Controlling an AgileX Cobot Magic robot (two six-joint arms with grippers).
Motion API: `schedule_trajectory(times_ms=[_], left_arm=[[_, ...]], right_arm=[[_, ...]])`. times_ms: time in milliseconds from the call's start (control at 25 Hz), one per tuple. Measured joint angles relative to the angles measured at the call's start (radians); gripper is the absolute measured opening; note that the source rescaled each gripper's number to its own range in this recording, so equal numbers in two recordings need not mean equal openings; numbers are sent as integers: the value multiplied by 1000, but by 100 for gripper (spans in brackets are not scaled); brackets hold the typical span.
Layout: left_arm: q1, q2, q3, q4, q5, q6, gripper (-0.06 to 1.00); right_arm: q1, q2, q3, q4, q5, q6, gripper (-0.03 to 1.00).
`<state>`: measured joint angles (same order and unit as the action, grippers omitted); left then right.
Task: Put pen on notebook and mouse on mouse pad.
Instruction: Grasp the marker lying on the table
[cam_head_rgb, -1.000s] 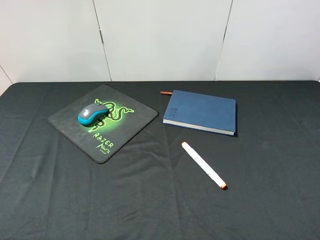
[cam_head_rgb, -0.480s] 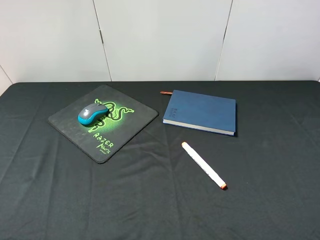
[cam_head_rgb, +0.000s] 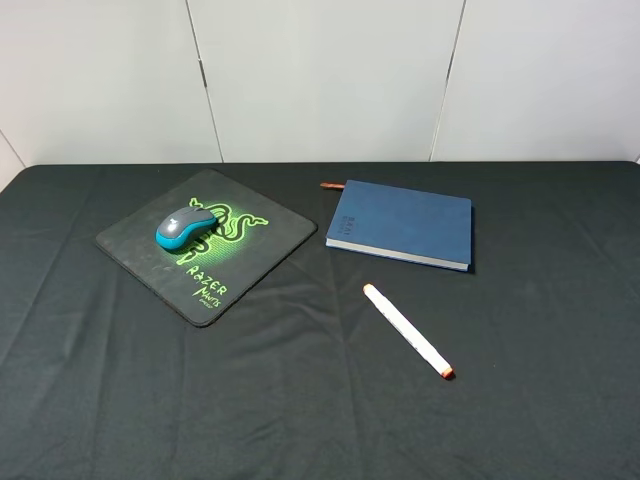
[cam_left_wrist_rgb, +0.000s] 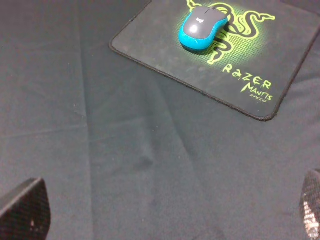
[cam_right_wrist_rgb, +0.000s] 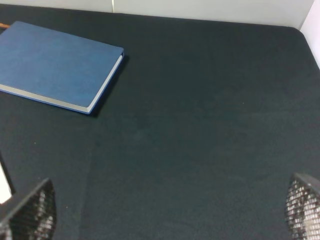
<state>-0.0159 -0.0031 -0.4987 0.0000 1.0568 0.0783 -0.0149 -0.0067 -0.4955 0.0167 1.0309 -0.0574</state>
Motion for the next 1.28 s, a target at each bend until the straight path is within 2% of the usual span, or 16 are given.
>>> schedule_trajectory(times_ms=[1280], left_arm=[[0, 0, 0, 0, 0, 0, 100]], right_arm=[[0, 0, 0, -2, 0, 0, 100]])
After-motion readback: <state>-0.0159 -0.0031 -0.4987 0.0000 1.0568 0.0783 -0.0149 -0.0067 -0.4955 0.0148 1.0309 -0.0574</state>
